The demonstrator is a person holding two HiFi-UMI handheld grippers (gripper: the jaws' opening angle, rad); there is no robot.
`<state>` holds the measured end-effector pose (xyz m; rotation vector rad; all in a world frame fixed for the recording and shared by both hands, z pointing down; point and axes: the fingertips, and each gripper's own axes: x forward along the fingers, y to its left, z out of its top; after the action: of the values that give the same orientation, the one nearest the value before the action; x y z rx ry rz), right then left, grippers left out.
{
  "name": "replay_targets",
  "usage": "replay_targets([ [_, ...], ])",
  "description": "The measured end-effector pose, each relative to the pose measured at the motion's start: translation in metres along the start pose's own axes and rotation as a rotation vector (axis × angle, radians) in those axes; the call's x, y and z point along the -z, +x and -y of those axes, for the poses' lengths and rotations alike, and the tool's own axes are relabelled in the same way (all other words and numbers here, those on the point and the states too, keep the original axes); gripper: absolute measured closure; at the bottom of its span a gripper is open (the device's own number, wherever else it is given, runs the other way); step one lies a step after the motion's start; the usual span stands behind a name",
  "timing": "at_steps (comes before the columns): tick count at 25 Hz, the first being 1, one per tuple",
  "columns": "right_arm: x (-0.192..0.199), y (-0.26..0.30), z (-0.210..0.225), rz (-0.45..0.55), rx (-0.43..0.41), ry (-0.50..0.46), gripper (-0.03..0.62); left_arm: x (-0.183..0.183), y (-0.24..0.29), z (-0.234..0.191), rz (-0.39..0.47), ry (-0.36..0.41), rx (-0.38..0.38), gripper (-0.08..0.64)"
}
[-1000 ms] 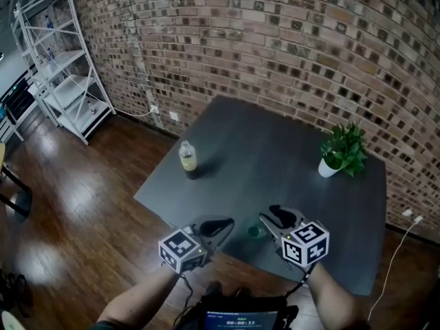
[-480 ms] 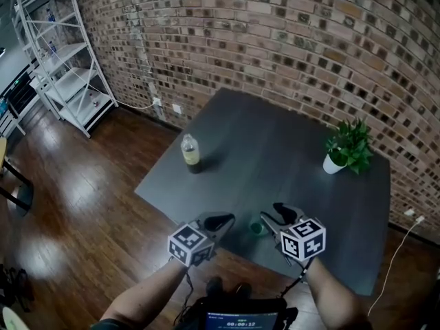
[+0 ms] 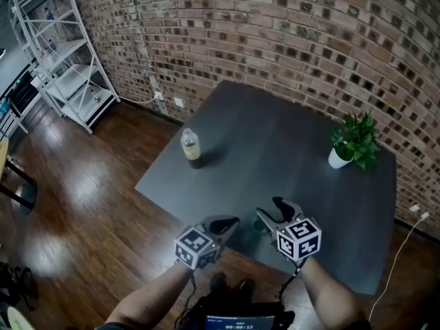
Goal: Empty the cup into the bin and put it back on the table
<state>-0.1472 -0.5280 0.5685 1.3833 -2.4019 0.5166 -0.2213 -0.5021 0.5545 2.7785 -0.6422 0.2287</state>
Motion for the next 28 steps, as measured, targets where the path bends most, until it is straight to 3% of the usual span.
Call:
replay_targets([
  [1,0.0,0.002,-0.001,0.002,-0.007,0.0,0.317,0.002,0.0,0.0,-0.004,-0.003,-0.003,0.56],
  [4,0.008,0.006,-0.003,0.005,-0.022,-0.011,0.313,0.011,0.0,-0.001,-0.017,-0.013,-0.009,0.56],
  [6,0.019,0.009,-0.005,-0.009,-0.031,-0.015,0.233,0.017,-0.001,-0.003,-0.024,-0.022,-0.013,0.56],
  [12,0.047,0.013,-0.005,-0.041,-0.038,-0.023,0.232,0.028,0.001,-0.002,-0.034,-0.04,-0.01,0.56],
  [14,0.055,0.016,-0.009,-0.06,-0.06,-0.033,0.144,0.032,0.001,-0.003,-0.038,-0.047,-0.013,0.56],
  [28,0.083,0.023,-0.014,-0.083,-0.075,-0.025,0.144,0.053,0.009,-0.02,-0.05,-0.038,-0.084,0.559],
])
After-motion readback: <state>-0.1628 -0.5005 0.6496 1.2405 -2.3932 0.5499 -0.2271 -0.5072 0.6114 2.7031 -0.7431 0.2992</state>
